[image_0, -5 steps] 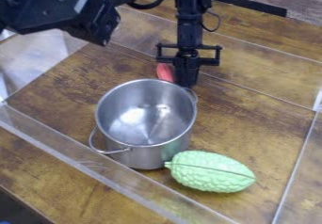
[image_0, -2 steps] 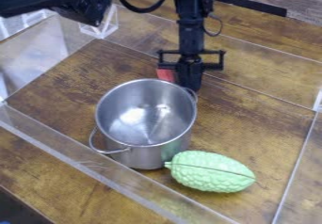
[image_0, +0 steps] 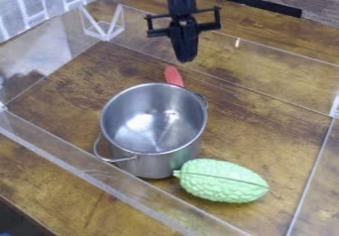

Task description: Move the orange spoon to the left

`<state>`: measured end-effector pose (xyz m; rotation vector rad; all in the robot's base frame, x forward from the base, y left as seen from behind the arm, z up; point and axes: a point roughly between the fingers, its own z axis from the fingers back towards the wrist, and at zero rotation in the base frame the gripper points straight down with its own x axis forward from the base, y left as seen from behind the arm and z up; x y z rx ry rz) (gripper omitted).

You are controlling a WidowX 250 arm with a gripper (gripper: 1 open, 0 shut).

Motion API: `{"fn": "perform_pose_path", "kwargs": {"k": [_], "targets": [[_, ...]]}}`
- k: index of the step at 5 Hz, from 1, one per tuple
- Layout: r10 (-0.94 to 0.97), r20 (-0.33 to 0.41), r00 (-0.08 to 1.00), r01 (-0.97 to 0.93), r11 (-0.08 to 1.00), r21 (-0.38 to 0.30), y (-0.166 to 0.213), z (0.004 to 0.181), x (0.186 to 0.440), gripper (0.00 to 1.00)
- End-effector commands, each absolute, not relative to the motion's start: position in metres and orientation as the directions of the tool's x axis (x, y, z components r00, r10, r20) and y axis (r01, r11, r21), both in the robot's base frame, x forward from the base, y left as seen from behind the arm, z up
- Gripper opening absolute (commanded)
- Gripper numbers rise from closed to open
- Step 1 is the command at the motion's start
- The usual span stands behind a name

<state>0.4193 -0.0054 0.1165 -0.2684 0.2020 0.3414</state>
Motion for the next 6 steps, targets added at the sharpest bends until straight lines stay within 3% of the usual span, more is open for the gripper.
{"fn": "perform_pose_path", "kwargs": {"k": [1, 3, 5, 6], "targets": [[0.353, -0.095, 0.931, -0.365, 0.878, -0.311, -0.008, 0.182, 0.404, 0.0], [0.356, -0.05, 0.933, -0.348, 0.858, -0.379, 0.024, 0.186, 0.383, 0.0], [0.374, -0.011, 0.927, -0.344, 0.839, -0.422, 0.075, 0.157, 0.349, 0.0], [0.357, -0.007, 0.934, -0.326, 0.844, -0.426, 0.073, 0.144, 0.35, 0.0]]}}
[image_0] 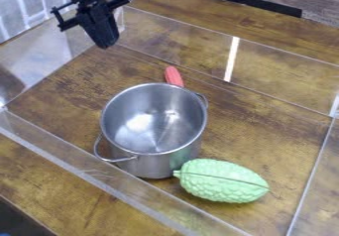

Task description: Move the orange spoon to the left

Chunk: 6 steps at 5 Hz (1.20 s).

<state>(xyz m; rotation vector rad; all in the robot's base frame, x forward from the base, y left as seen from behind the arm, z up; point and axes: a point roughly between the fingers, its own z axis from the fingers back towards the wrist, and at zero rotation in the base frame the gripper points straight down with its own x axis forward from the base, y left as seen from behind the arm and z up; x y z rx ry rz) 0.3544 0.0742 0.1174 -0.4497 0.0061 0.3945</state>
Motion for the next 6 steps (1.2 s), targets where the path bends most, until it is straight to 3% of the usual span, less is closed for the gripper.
{"fn": "perform_pose_path", "kwargs": {"k": [1, 5, 6], "targets": [[0.33, -0.009, 0.944, -0.303, 0.855, -0.421, 0.087, 0.13, 0.356, 0.0], [0.351, -0.013, 0.936, -0.326, 0.855, -0.404, 0.128, 0.08, 0.369, 0.0], [0.33, -0.003, 0.944, -0.304, 0.865, -0.399, 0.12, 0.089, 0.373, 0.0]]}}
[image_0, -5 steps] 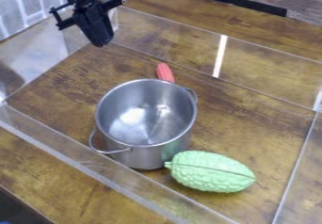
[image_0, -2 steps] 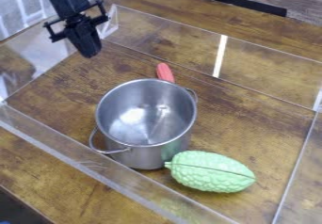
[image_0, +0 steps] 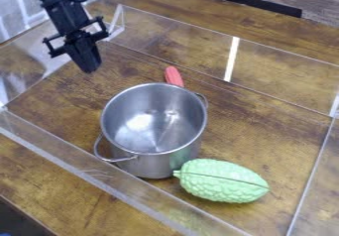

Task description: Move the orange spoon to the left

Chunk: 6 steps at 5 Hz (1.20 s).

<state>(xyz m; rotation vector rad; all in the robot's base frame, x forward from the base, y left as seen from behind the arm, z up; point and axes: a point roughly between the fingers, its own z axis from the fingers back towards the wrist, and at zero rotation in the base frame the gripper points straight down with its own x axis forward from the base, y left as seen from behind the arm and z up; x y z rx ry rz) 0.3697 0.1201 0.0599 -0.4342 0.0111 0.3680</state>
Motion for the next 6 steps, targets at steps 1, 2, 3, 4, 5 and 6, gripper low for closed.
{"fn": "perform_pose_path", "kwargs": {"k": [1, 2, 3, 4, 5, 6], "targets": [[0.285, 0.012, 0.959, -0.258, 0.885, -0.387, 0.123, 0.102, 0.382, 0.0], [0.282, 0.005, 0.96, -0.257, 0.882, -0.396, 0.135, 0.101, 0.39, 0.0], [0.271, -0.006, 0.963, -0.25, 0.881, -0.402, 0.145, 0.096, 0.4, 0.0], [0.294, -0.017, 0.956, -0.273, 0.866, -0.419, 0.148, 0.102, 0.403, 0.0], [0.328, -0.033, 0.944, -0.307, 0.84, -0.447, 0.152, 0.108, 0.403, 0.0], [0.323, -0.038, 0.946, -0.305, 0.839, -0.45, 0.133, 0.087, 0.412, 0.0]]}}
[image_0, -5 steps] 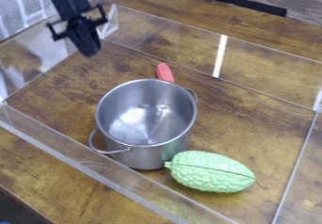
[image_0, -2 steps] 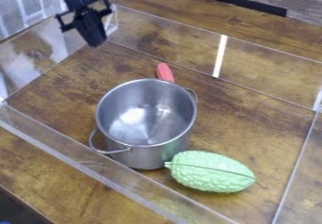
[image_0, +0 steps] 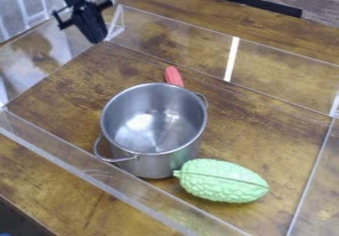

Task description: Move the orange spoon to the left

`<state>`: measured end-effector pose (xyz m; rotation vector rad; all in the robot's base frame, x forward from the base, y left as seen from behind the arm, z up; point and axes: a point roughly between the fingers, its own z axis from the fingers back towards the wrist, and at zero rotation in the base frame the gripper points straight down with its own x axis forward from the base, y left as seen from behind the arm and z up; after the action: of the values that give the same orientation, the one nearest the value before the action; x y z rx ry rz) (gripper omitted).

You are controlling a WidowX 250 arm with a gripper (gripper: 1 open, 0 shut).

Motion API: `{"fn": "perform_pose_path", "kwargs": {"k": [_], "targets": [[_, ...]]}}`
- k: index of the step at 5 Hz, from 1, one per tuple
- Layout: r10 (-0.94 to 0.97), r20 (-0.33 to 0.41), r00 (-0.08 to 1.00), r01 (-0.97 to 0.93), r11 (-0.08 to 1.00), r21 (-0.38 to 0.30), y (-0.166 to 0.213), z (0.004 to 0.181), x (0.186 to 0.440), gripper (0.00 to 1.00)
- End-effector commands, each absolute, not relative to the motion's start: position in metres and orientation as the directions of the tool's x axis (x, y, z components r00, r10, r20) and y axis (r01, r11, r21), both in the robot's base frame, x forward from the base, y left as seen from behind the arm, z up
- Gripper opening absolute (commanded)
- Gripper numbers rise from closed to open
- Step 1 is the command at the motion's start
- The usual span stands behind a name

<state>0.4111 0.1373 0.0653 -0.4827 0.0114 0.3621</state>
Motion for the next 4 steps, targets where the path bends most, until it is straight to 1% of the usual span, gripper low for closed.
{"fn": "perform_pose_path", "kwargs": {"k": [1, 3, 4], "targets": [[0.306, -0.041, 0.951, -0.291, 0.843, -0.453, 0.112, 0.065, 0.424, 0.0], [0.24, -0.035, 0.97, -0.229, 0.856, -0.464, 0.076, 0.088, 0.457, 0.0], [0.177, -0.041, 0.983, -0.175, 0.862, -0.476, 0.057, 0.095, 0.458, 0.0]]}}
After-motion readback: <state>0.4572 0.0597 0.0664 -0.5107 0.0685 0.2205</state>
